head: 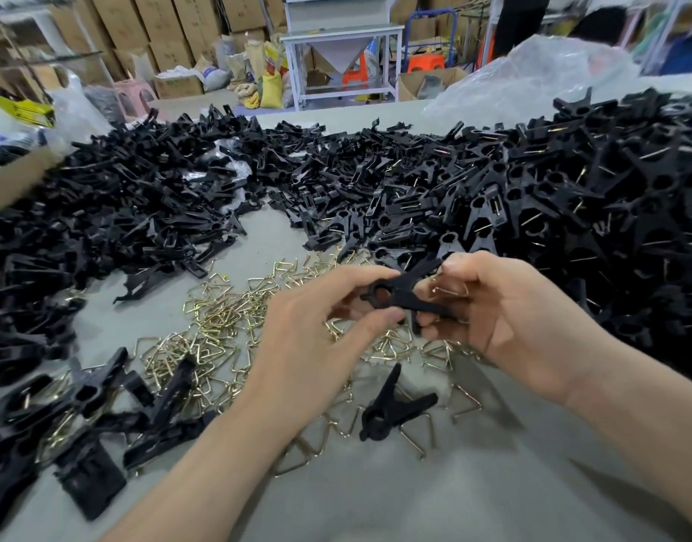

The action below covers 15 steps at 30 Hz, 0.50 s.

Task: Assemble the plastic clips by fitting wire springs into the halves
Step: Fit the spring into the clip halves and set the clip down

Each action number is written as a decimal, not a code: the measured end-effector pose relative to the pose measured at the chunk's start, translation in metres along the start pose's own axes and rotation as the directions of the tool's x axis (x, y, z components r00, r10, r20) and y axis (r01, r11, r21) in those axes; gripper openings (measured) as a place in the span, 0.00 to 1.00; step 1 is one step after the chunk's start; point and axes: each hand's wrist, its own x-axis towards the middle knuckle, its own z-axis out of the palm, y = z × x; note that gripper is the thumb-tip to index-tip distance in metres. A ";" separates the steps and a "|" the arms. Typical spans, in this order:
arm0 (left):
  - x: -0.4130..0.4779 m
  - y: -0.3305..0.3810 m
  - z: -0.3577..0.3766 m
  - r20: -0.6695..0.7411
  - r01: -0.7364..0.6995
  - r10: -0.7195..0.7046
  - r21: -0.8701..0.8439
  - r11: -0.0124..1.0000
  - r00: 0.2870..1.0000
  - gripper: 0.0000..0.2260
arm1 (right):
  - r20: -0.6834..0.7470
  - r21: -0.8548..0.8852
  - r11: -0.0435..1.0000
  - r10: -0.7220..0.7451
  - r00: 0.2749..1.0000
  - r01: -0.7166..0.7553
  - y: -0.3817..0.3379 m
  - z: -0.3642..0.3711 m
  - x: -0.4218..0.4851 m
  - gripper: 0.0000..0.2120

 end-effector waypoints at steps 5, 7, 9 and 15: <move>0.000 0.000 0.000 0.000 -0.003 0.003 0.024 1.000 1.000 0.11 | -0.008 -0.111 0.994 -0.018 1.000 0.017 -0.002 -0.003 -0.002 0.14; 0.000 0.000 -0.001 -0.014 -0.001 0.002 0.028 1.000 1.000 0.11 | -0.001 -0.093 0.994 -0.049 0.999 0.049 -0.001 -0.001 -0.002 0.13; 0.001 0.000 -0.002 -0.034 0.019 -0.020 -0.005 1.000 0.999 0.11 | -0.016 -0.064 0.991 -0.116 0.993 0.115 -0.001 0.000 -0.003 0.11; 0.002 -0.003 -0.006 0.024 0.122 -0.120 -0.152 0.981 0.992 0.07 | -0.001 -0.141 0.924 -0.359 0.933 0.355 -0.008 -0.001 -0.006 0.10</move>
